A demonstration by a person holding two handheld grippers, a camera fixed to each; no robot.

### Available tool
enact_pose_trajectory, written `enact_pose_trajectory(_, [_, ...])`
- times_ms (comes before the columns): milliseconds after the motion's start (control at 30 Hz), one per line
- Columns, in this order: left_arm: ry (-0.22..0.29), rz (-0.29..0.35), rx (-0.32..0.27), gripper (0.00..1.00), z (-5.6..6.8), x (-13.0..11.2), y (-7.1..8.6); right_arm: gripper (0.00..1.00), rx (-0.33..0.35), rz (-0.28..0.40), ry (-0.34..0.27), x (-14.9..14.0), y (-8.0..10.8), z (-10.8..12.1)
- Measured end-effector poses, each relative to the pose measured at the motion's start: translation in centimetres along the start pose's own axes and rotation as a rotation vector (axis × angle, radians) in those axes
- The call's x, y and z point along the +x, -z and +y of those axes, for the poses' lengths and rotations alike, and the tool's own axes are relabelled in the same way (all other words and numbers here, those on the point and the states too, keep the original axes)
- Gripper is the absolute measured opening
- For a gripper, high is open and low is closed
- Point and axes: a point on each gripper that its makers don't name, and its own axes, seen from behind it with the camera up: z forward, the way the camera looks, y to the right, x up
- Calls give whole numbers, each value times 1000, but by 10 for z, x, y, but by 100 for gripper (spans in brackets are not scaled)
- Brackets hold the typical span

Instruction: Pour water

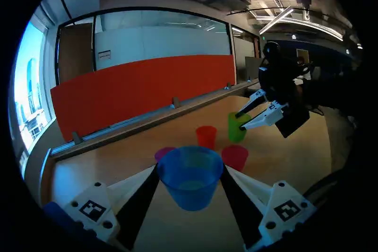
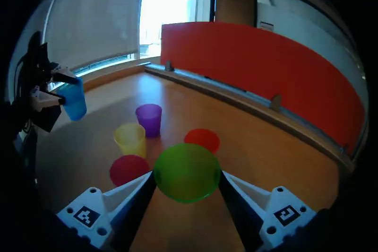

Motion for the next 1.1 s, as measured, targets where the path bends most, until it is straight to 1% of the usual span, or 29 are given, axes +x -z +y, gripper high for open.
enact_pose_trajectory(200, [3, 11, 4, 88, 3, 4, 4, 93, -15, 47, 7, 14, 24, -3])
enact_pose_trajectory(467, [-2, 21, 11, 87, 5, 7, 11, 93, -34, 92, 27, 27, 47, -6])
enact_pose_trajectory(767, [-2, 30, 13, 87, 7, 11, 16, 93, -47, 149, 41, 40, 65, -9])
enact_pose_trajectory(1100, [-2, 37, 12, 87, 8, 14, 17, 94, -49, 230, 64, 58, 76, -12])
